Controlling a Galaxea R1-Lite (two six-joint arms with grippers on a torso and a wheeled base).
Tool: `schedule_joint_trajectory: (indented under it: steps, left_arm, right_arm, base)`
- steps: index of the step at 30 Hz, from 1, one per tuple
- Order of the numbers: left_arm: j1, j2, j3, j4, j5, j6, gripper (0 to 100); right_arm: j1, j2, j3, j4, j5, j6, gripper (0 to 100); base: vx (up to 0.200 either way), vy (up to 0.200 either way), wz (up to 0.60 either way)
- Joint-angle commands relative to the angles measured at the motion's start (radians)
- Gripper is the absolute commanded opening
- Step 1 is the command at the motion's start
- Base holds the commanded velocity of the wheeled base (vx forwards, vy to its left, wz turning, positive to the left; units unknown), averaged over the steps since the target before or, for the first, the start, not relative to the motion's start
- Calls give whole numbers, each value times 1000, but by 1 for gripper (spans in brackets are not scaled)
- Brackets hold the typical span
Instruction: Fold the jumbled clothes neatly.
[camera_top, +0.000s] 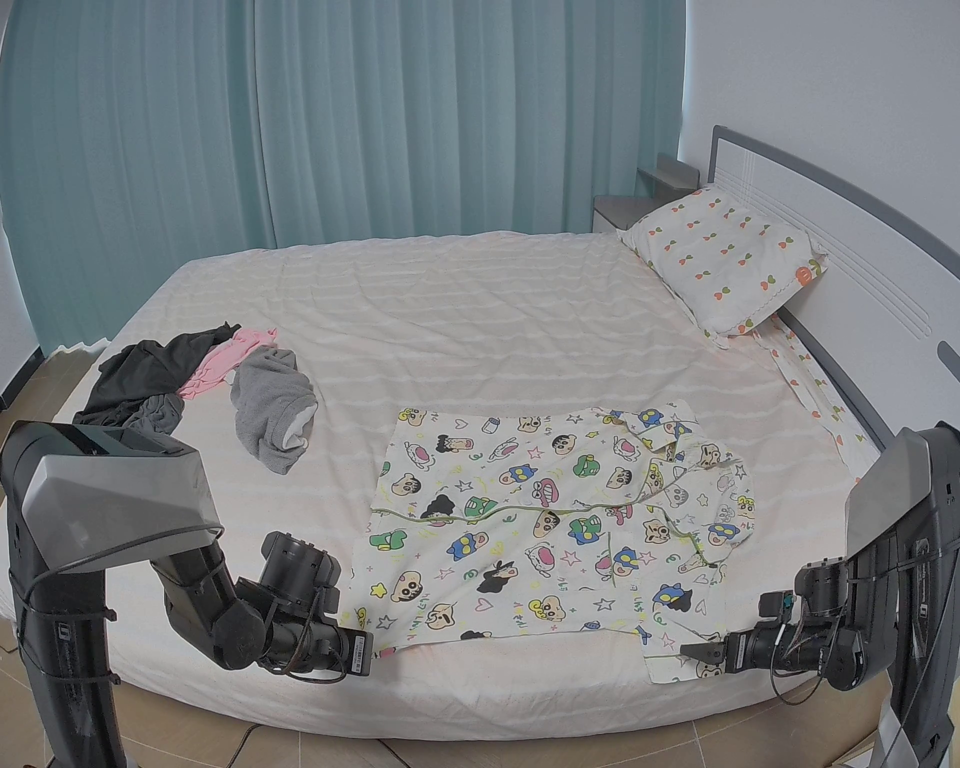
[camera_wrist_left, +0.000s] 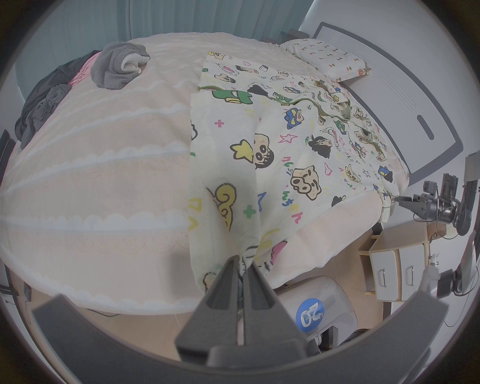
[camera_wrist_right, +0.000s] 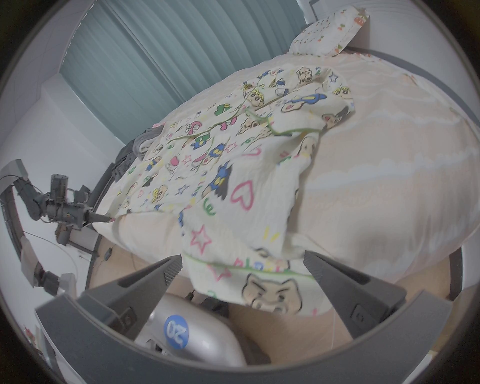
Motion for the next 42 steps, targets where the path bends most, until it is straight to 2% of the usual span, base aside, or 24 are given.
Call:
schedule_joint_trajectory:
  steps: [1,8,17,22,26,28,30,31,35,42]
  left_arm:
    - [-2,0,0,0,0,0,0]
    - [-2,5,-3,-2,20,-2,0]
    - [0,5,5,-32,20,-3,0]
    - [0,5,5,-35,20,-6,0]
    - [0,5,6,-35,20,-8,0]
    - [0,5,6,-35,20,-8,0]
    - [1,5,6,-35,20,-8,0]
    - [1,5,5,-35,20,-8,0]
    - [1,6,5,-35,20,-8,0]
    - [4,6,8,-35,20,-8,0]
  right_arm:
    - [0,-17,-39,-9,-17,0,100]
    - [-8,-118,-34,0,-17,0,100]
    - [-6,-54,-102,28,-15,1,100]
    - [11,-25,-171,109,-14,6,100]
    - [40,-37,-243,238,-11,17,100]
    - [53,-46,-277,264,-8,38,100]
    - [72,-52,-301,278,0,98,100]
    - [77,-54,-310,289,3,113,0]
    - [75,-57,-320,315,15,121,0]
    - [17,-71,-324,355,34,120,0]
  base:
    - [0,0,0]
    - [0,0,0]
    - [0,0,0]
    - [0,0,0]
    - [0,0,0]
    - [0,0,0]
    - [0,0,0]
    - [0,0,0]
    - [0,0,0]
    - [0,0,0]
